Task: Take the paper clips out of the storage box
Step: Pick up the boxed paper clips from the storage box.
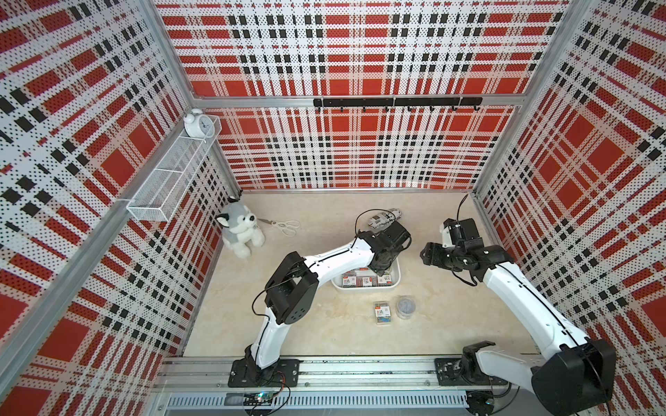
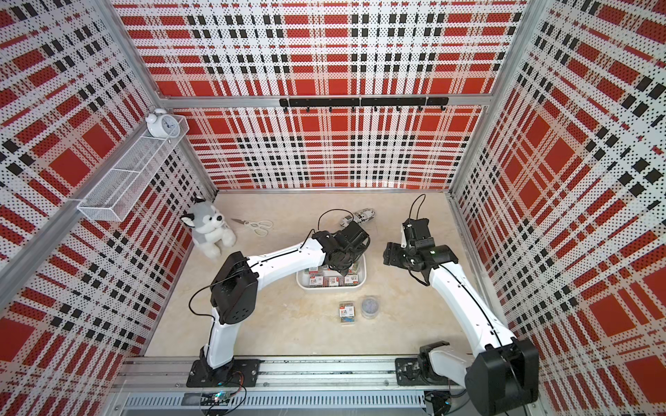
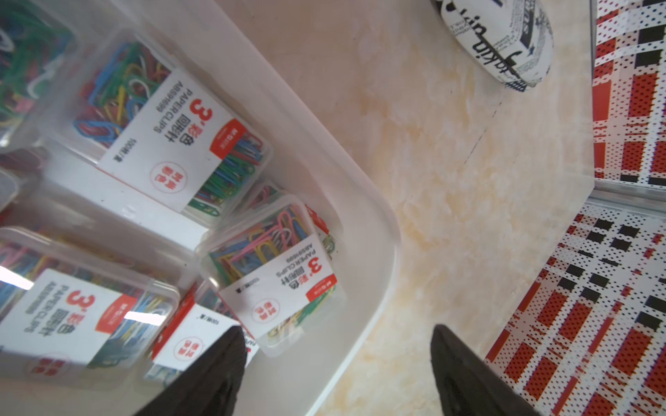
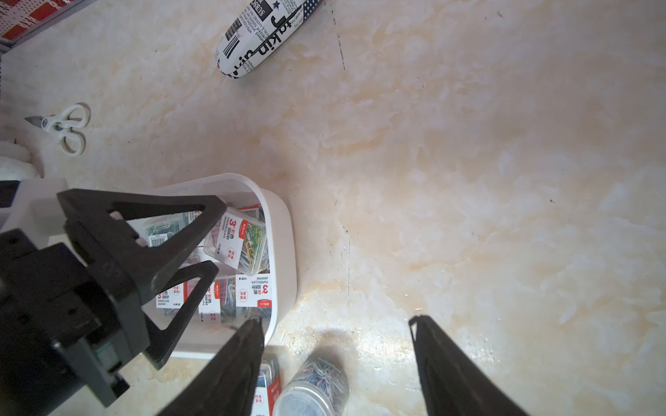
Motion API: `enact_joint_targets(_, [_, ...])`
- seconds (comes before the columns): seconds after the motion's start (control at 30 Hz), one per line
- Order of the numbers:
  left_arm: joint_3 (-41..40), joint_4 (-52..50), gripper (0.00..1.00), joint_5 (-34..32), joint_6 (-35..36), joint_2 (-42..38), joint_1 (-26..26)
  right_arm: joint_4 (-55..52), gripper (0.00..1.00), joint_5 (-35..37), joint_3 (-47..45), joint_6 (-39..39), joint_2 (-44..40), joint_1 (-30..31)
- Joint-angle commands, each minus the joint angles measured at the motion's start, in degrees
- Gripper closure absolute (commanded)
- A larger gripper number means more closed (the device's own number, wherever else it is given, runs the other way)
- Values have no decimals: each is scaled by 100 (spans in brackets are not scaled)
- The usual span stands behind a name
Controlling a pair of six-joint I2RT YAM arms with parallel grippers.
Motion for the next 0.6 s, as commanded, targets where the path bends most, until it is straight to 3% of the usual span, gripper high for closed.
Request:
enact_joint_targets(0.0, [-42,-172,17,52,-73,250,57,84,29,-30,-35,-2,-169,-42])
enact_joint_targets(0.57, [-130,-153,25,158,55,500,212,132,29,-39,-97,7,-190,-42])
